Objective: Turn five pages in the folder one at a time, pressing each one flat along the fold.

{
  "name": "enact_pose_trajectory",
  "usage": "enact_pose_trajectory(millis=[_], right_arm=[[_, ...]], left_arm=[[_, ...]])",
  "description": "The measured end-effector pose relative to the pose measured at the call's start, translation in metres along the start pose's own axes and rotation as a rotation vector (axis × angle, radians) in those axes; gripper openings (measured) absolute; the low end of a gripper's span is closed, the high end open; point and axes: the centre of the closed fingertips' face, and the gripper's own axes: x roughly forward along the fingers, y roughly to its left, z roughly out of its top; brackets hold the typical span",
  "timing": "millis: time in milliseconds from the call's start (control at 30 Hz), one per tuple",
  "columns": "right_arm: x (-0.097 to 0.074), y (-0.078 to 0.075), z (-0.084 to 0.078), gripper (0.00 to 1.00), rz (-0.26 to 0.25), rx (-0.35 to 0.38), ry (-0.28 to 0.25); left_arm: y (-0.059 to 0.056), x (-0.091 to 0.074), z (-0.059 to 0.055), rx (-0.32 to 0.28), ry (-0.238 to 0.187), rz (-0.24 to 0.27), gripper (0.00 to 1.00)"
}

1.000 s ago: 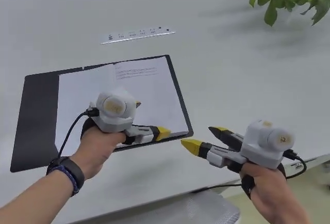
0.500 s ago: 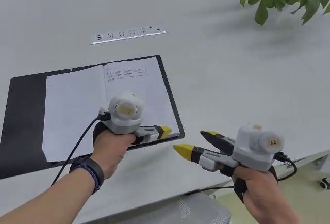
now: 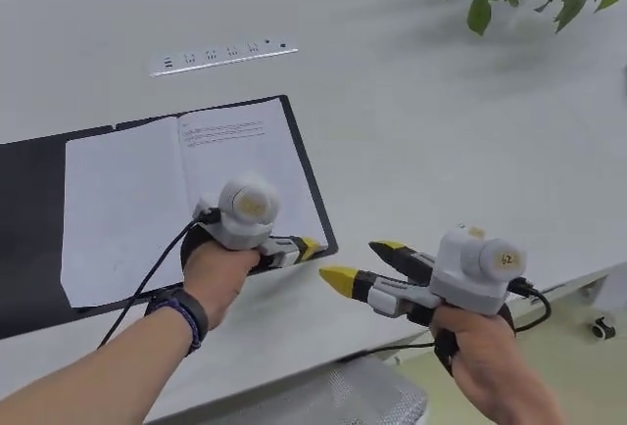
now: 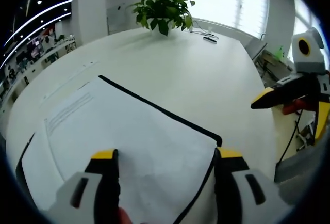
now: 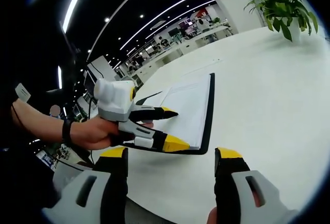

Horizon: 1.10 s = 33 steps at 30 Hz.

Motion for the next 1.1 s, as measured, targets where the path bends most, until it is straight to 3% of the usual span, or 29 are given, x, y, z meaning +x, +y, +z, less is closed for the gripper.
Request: enact_pose_trajectory(millis=[500,700,1000,1100], right_arm=[[0.0085,0.0027,0.0049,0.65,0.012,-0.002,0.002],[0.0094,0.0033,0.0057,0.65,0.016,0.001,-0.001],[0.0097,0.0039,0.0043,0.64,0.015,0.004,0.003],[0.0094,0.0036,0.0040,0.64,0.014,0.005,0.004]], left_arm=[[0.0025,-0.0017,0.0006,-0.014,-0.008,-0.022,0.74],[0.0003,-0.0027,0.0049,-0.069,-0.021,-0.041,0.77],[-0.0002,-0.0001,0.0085,-0.111,-0.046,-0.023,0.78],[0.0029,-0.0001,0.0065,-0.084,-0.036,-0.003,0.73]])
